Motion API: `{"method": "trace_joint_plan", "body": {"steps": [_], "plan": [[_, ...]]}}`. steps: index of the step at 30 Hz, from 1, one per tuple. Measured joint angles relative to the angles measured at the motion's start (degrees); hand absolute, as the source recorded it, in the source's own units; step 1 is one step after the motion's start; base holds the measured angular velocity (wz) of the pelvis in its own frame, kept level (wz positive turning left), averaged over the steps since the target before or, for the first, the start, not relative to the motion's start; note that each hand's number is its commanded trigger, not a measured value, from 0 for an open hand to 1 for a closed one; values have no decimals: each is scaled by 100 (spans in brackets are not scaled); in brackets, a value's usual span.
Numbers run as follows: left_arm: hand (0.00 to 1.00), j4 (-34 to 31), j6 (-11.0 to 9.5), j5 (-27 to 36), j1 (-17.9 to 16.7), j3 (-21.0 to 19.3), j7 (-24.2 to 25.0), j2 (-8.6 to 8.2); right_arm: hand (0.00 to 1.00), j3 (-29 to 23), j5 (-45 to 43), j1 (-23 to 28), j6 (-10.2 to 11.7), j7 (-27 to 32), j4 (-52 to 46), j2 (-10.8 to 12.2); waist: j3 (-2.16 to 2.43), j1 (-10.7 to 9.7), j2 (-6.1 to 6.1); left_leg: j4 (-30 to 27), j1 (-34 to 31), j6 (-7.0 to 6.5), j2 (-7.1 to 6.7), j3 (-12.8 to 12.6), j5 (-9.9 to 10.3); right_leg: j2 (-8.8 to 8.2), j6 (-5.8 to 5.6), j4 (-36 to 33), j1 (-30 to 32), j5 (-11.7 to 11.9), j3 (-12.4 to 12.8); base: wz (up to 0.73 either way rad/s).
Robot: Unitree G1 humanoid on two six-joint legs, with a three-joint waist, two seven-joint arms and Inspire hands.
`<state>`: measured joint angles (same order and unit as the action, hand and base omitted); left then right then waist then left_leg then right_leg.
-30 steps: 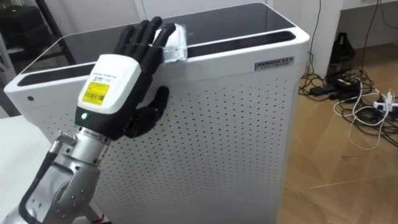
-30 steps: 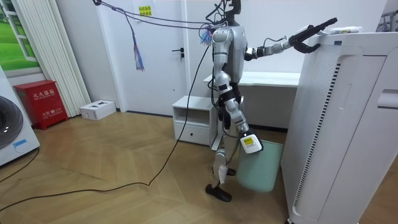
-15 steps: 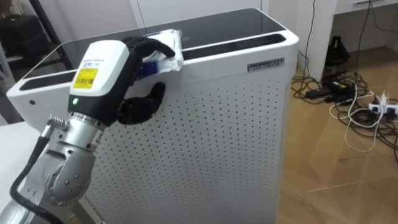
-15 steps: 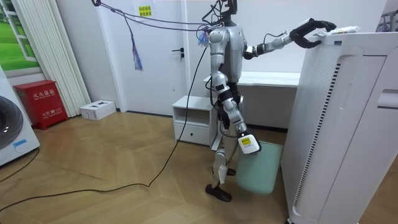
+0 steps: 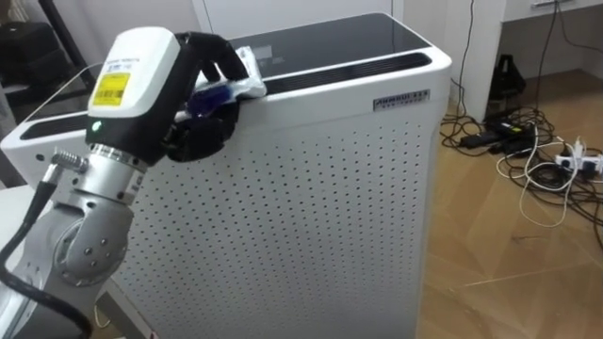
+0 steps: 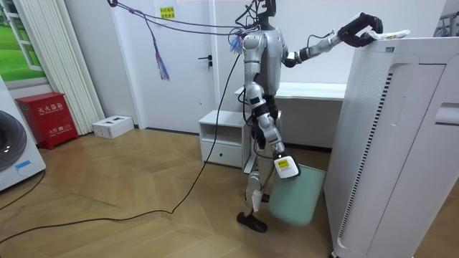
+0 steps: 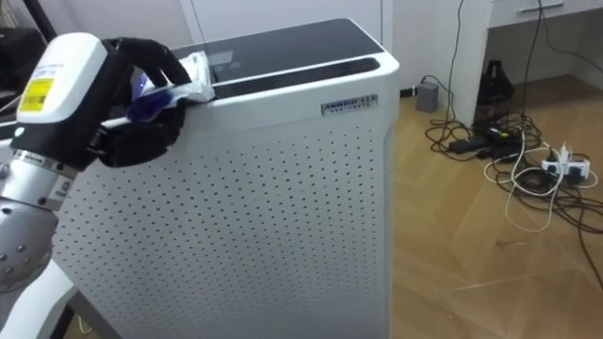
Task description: Pick garbage
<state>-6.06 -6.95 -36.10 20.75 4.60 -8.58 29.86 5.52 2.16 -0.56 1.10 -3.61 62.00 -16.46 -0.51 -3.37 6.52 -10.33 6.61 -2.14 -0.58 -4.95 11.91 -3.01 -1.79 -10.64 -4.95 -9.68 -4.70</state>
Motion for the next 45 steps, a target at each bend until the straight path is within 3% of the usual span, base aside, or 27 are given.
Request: {"method": "trace_joint_plan", "body": {"steps": [10,15,19,25,32,34,36,38,40,45], "plan": [[100,-420,151,-149,-10,10,62,0,100,87,206,-5,9,91,-87,4,-3,67,24,-27,-103,0,-3,49,0,-11,0,11,39,0,-45,2],[100,-751,289,280,-175,-25,116,-3,100,117,263,1,8,154,-512,-51,2,51,29,-31,-174,-4,19,57,-3,-58,0,-2,107,-2,-156,2],[100,-1140,257,1144,-445,-156,311,-30,100,146,299,-21,21,231,-1080,-83,3,70,-1,-39,-193,-4,7,42,-3,-75,-12,6,107,-10,-177,1],[100,-1320,135,2836,-487,-95,744,-30,100,452,587,-61,82,512,-1678,-109,2,116,-26,-46,-218,-7,-8,48,-5,-93,-26,-2,107,-20,-220,6],[100,-1294,-325,4519,-809,433,995,-38,100,913,896,-157,86,652,-1851,-190,15,86,-46,-55,-198,-8,-3,42,-5,-103,-26,-34,82,-19,-298,1],[100,-1291,-340,4789,-844,605,1257,-33,100,927,873,-157,81,651,-1917,-187,9,63,-46,-59,-208,-24,-5,36,-15,-113,-26,-66,91,-19,-318,3],[100,-1269,-170,4851,-1001,972,1696,31,100,981,869,-155,57,639,-2050,-194,-1,38,-28,-64,-207,-29,-6,30,-18,-121,-26,-98,110,-20,-323,0],[100,-1095,180,4882,-1189,1620,2322,33,100,1140,870,-137,-29,635,-2478,-214,-27,-87,9,-161,-386,-36,-6,32,-20,-129,-24,-153,266,-18,-334,0],[100,-983,353,4877,-1194,1953,2773,30,100,1140,856,-137,-48,525,-2856,-213,-35,-153,19,-269,-633,-44,0,22,-27,-136,-9,-261,524,-8,-324,-3],[100,-942,387,4782,-1189,2140,3491,5,100,1350,877,-141,-47,366,-2988,-227,-36,-176,32,-320,-776,-45,9,-12,-27,-137,0,-375,725,-3,-256,-7]]}}
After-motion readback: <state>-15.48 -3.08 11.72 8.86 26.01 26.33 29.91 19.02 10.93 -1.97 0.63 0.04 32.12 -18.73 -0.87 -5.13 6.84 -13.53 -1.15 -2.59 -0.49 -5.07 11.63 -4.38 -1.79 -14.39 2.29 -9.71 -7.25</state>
